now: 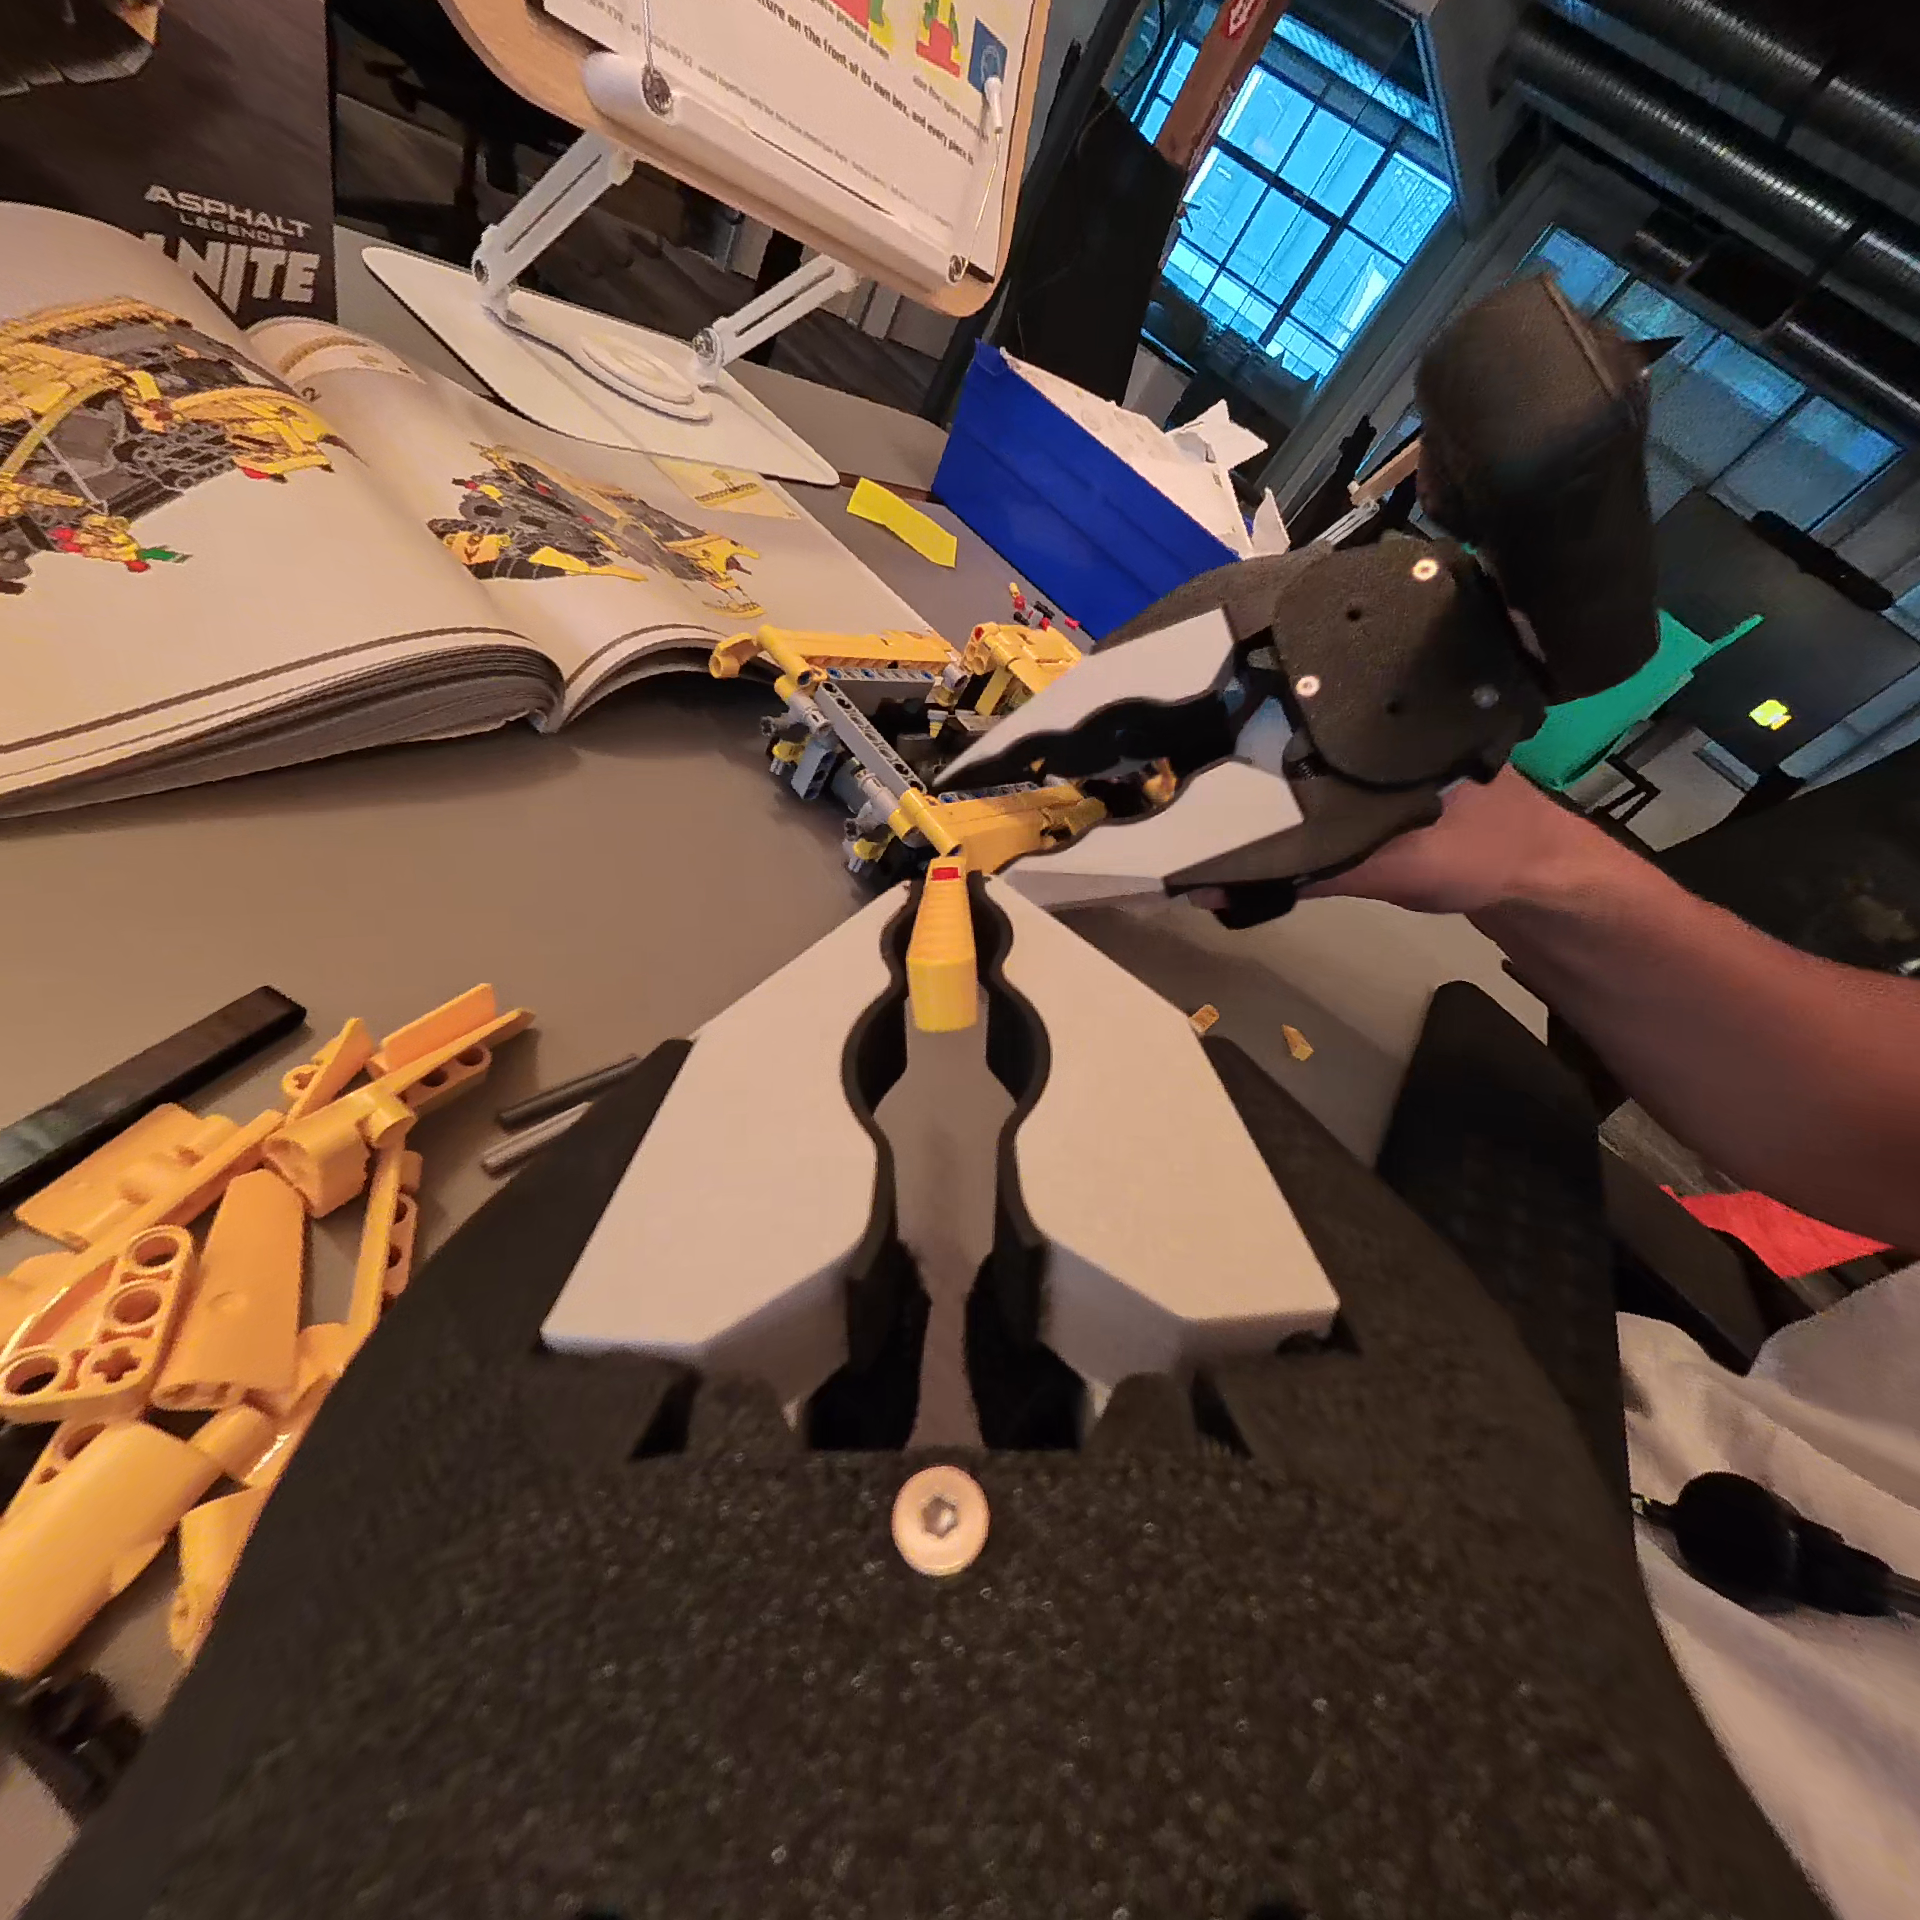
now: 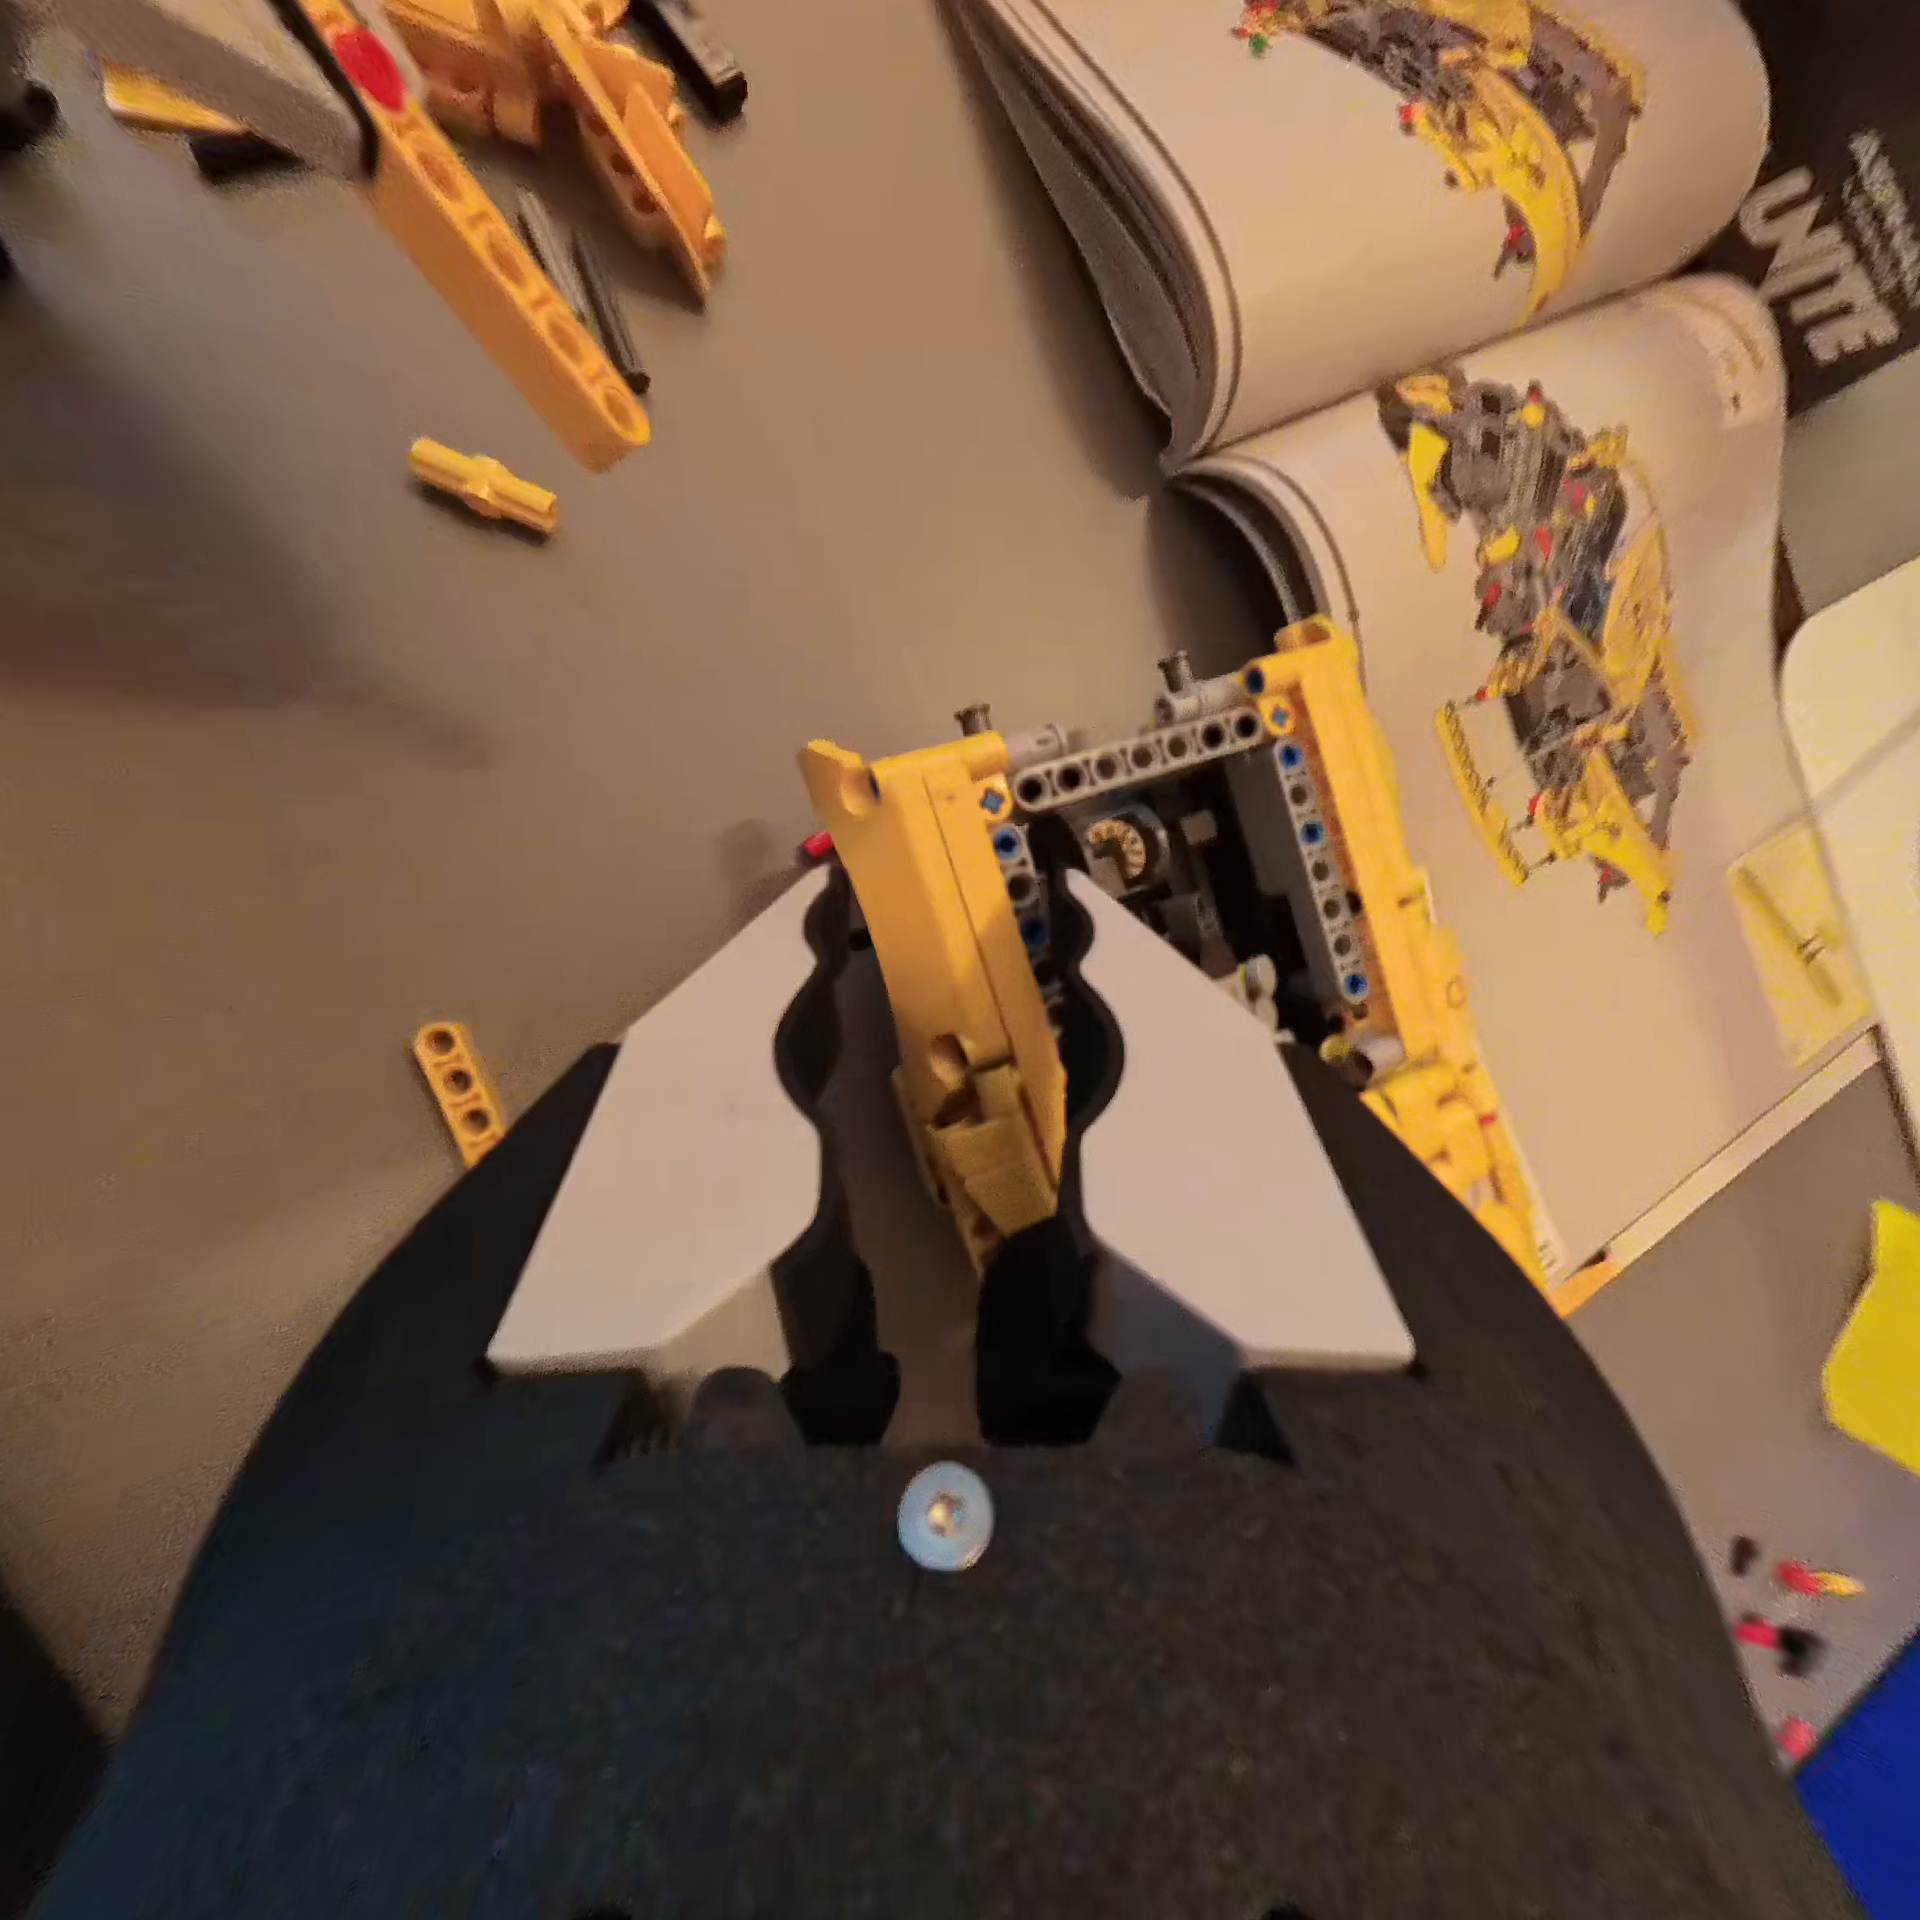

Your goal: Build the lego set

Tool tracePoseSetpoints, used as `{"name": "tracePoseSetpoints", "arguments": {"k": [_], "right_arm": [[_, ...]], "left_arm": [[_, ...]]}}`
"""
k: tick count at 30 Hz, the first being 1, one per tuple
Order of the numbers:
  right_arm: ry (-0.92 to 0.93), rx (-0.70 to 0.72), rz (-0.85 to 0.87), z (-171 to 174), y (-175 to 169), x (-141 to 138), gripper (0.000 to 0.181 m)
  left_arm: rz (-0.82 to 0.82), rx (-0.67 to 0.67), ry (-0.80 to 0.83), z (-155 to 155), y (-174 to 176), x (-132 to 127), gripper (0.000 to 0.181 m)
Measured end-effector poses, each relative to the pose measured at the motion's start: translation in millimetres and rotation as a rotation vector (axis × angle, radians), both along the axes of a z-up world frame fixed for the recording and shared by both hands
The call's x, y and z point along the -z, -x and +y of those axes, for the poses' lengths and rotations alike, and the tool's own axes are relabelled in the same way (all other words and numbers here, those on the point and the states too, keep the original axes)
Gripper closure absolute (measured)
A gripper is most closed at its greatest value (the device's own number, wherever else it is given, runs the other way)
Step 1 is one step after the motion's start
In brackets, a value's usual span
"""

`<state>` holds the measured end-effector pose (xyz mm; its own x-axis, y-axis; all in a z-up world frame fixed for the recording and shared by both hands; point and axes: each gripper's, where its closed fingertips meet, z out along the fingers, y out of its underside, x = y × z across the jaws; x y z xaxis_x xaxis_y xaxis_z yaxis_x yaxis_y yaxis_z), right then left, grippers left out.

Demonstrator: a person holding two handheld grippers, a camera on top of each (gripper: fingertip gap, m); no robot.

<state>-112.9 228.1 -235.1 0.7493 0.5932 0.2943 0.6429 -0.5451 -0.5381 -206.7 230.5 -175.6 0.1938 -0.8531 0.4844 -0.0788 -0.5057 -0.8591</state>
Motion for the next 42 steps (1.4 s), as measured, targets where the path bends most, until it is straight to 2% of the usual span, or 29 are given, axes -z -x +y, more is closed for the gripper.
{"name": "tracePoseSetpoints", "arguments": {"k": [4, 6, 9, 11, 13, 16, 20, 23, 25, 29, 32, 34, 37, 42], "right_arm": [[-0.029, -0.12, -0.139, -2.4, 6.4, 1.2, 0.149], [-0.032, -0.207, -0.145, -12.1, 13.0, 1.0, 0.149], [-0.03, -0.266, -0.127, -21.4, 9.2, 0.9, 0.149], [-0.023, -0.23, -0.087, -21.4, 5.6, -0.6, 0.147], [0.003, -0.222, -0.008, -28.5, 16.6, -7.4, 0.124], [-0.014, -0.164, 0.02, -31.5, 31.1, -25.4, 0.124], [0.113, -0.069, 0.173, -41.5, 77.3, -14.0, 0.139], [0.08, 0.008, 0.178, -33.5, 79.8, 5.6, 0.157], [0.114, 0.025, 0.169, -33.9, 77.0, 18.8, 0.156], [0.173, -0.026, 0.152, -41.0, 81.3, 28.3, 0.159], [0.187, -0.065, 0.143, -42.2, 85.5, 29.7, 0.178], [0.164, -0.093, 0.11, -40.0, 85.0, 29.3, 0.179], [0.087, -0.091, 0.174, -32.4, 86.3, 10.4, 0.178], [-0.109, -0.107, 0.585, -21.9, 100.2, -66.9, 0.178]], "left_arm": [[-0.005, -0.003, 0.002, 1.0, 1.3, -0.8, 0.174], [-0.009, -0.002, 0.005, 1.1, 1.7, -1.3, 0.174], [-0.014, 0.001, 0.01, 0.7, 1.8, -2.0, 0.174], [-0.012, -0.001, 0.014, 1.1, 2.0, -1.2, 0.174], [-0.012, -0.007, 0.017, 2.5, 3.2, -1.1, 0.174], [-0.026, -0.023, 0.033, 6.5, 6.8, -2.4, 0.174], [-0.031, -0.066, 0.042, 17.7, 16.6, -3.0, 0.174], [-0.039, -0.071, 0.059, 20.5, 20.4, -2.5, 0.174], [-0.048, -0.064, 0.064, 19.5, 20.1, -3.5, 0.174], [-0.039, -0.044, 0.06, 16.0, 17.4, -2.5, 0.174], [-0.033, -0.041, 0.061, 15.5, 16.7, -1.2, 0.174], [-0.027, -0.042, 0.061, 15.5, 16.7, -0.1, 0.174], [-0.014, -0.048, 0.059, 16.4, 16.7, 2.0, 0.174], [-0.055, 0.011, 0.081, 6.6, 10.7, -3.3, 0.174]]}}
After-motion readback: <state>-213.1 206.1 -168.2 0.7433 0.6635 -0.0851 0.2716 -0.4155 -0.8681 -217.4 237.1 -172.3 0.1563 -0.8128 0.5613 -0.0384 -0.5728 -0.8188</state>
